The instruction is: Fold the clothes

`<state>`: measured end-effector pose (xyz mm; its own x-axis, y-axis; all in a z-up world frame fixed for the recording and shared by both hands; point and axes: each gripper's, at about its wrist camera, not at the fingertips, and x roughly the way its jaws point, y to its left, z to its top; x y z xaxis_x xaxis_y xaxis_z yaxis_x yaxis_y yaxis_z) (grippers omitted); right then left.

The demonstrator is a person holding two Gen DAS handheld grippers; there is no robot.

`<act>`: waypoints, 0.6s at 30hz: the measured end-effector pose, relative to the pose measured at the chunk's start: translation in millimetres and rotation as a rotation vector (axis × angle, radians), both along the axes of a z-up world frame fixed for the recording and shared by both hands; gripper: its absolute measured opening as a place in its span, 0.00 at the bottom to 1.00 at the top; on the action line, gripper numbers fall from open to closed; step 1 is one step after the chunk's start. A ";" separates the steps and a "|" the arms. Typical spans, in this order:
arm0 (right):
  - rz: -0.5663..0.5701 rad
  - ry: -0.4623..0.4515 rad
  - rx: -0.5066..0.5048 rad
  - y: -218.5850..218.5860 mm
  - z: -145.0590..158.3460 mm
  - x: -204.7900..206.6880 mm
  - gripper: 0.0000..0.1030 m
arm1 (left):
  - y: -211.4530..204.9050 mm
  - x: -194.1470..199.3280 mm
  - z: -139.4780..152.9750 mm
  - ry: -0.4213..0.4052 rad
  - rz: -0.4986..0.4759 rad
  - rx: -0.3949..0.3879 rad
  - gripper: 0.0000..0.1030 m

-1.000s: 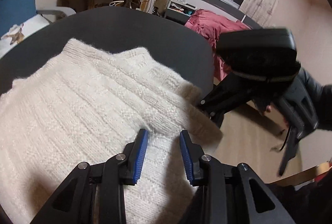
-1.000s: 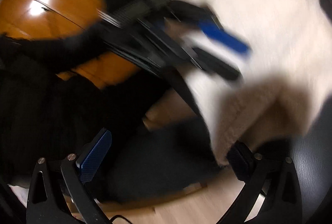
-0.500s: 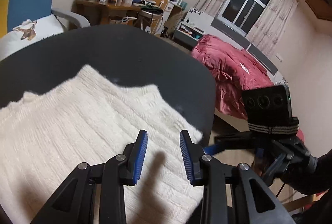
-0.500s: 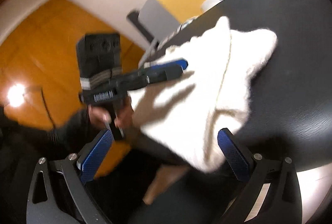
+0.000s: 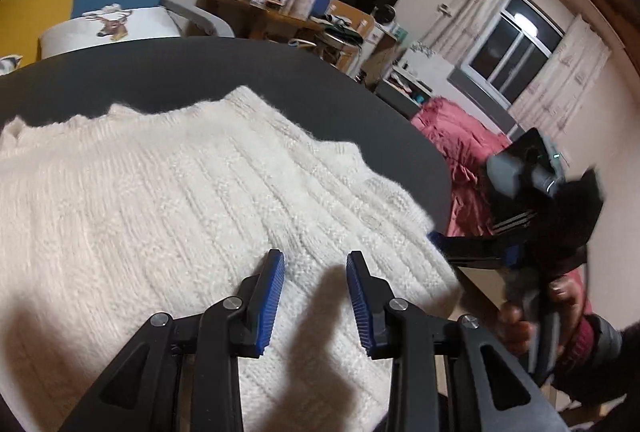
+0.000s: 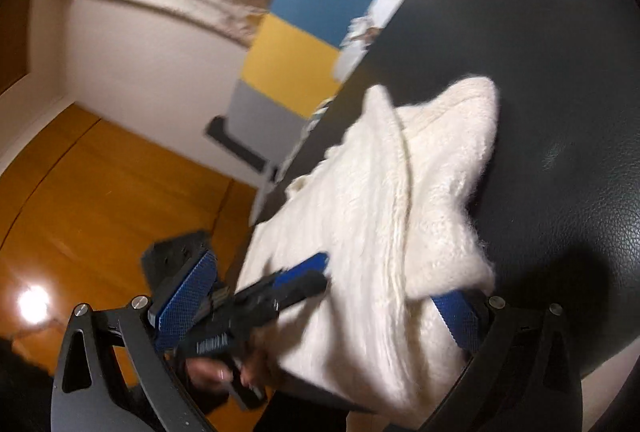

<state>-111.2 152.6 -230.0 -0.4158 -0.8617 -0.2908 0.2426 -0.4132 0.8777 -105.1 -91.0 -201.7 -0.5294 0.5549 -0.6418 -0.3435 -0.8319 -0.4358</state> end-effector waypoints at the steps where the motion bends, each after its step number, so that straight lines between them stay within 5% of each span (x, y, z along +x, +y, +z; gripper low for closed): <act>1: -0.016 -0.006 -0.006 3.6 3.9 -0.3 1.00 | 1.6 0.9 -0.9 -0.005 0.025 0.002 0.31; 5: -0.068 0.081 -0.148 10.8 30.8 -9.8 1.00 | 12.3 1.4 -5.3 -0.008 0.087 0.003 0.32; 9: -0.060 -0.119 0.111 -1.8 0.4 -24.8 1.00 | 18.1 -4.1 0.1 -0.029 0.088 0.004 0.33; 12: -0.077 -0.108 0.075 4.0 -0.2 -17.5 1.00 | 11.9 -16.5 10.0 -0.004 0.083 0.053 0.33; 18: -0.152 -0.097 0.065 1.4 -1.8 -20.2 1.00 | 27.5 -32.8 1.1 0.030 0.044 -0.029 0.33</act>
